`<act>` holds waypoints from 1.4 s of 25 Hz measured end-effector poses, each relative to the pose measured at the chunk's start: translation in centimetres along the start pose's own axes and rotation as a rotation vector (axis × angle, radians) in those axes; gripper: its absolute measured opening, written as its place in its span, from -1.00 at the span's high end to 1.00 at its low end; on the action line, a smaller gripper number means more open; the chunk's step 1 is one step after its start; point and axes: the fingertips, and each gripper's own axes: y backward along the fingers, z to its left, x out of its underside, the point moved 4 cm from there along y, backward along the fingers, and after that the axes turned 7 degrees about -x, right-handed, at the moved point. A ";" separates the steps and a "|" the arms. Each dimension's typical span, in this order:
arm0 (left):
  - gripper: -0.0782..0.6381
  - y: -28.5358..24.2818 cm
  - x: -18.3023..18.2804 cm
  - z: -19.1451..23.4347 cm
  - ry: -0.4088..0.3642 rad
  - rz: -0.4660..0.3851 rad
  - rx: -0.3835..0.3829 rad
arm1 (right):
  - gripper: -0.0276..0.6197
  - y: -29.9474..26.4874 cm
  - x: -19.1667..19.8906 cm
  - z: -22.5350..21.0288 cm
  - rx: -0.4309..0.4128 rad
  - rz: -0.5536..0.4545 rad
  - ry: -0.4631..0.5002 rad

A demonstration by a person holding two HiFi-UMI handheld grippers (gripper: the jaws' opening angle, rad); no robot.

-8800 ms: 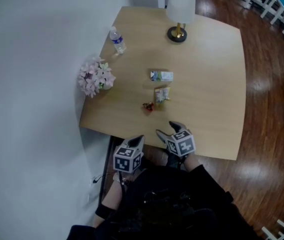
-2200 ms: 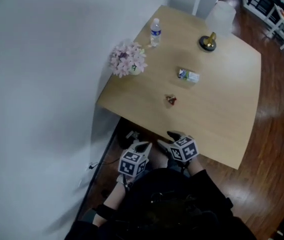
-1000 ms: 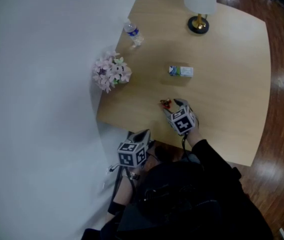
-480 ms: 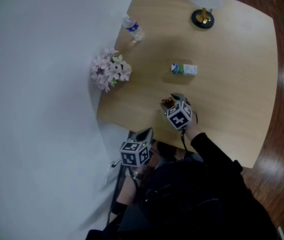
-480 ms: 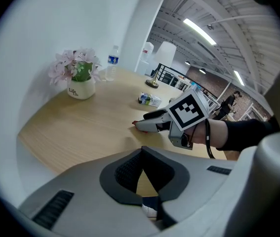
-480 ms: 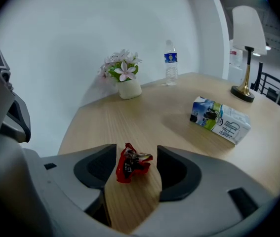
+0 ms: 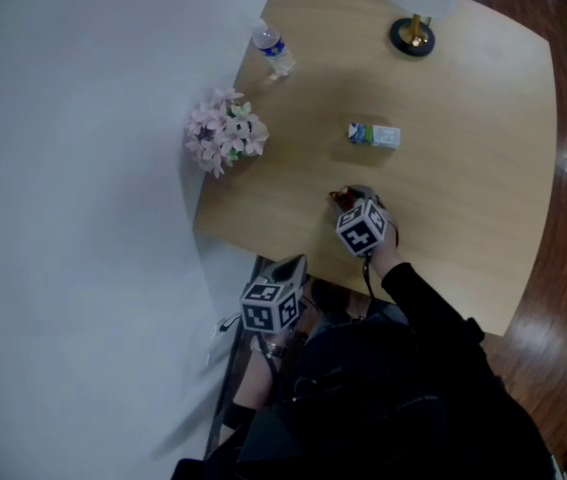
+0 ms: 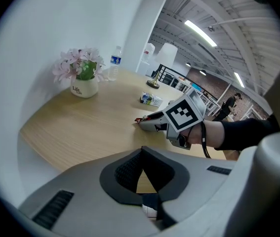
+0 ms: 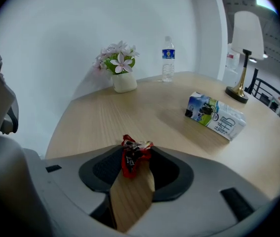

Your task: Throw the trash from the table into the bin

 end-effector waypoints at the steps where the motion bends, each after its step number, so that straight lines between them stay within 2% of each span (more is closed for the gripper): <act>1: 0.78 0.1 0.1 0.2 0.001 -0.004 0.001 | 0.38 0.1 -0.3 0.0 -0.006 -0.006 -0.002; 4: 0.78 0.6 0.2 0.6 0.006 -0.022 0.004 | 0.67 0.2 -0.4 -0.1 -0.013 -0.011 -0.023; 5: 0.78 0.9 0.2 0.8 0.009 -0.031 0.006 | 0.69 0.4 -0.4 0.0 -0.016 -0.011 -0.023; 14: 0.78 4.0 1.7 2.4 -0.012 -0.101 0.001 | 0.71 6.1 -1.5 5.0 -0.083 -0.065 -0.012; 18: 0.78 5.5 3.2 3.2 0.001 -0.122 -0.002 | 0.71 8.6 -1.0 8.8 -0.151 -0.066 -0.009; 25: 0.78 7.6 6.9 4.2 0.048 -0.139 -0.003 | 0.71 9.9 2.0 13.6 -0.202 -0.010 -0.021; 29: 0.78 8.6 8.7 5.4 0.080 -0.156 -0.015 | 0.71 9.7 2.0 15.6 -0.209 0.006 0.012; 35: 0.78 10.6 12.3 8.1 0.165 -0.159 -0.063 | 0.71 8.1 2.4 20.2 -0.264 0.064 0.074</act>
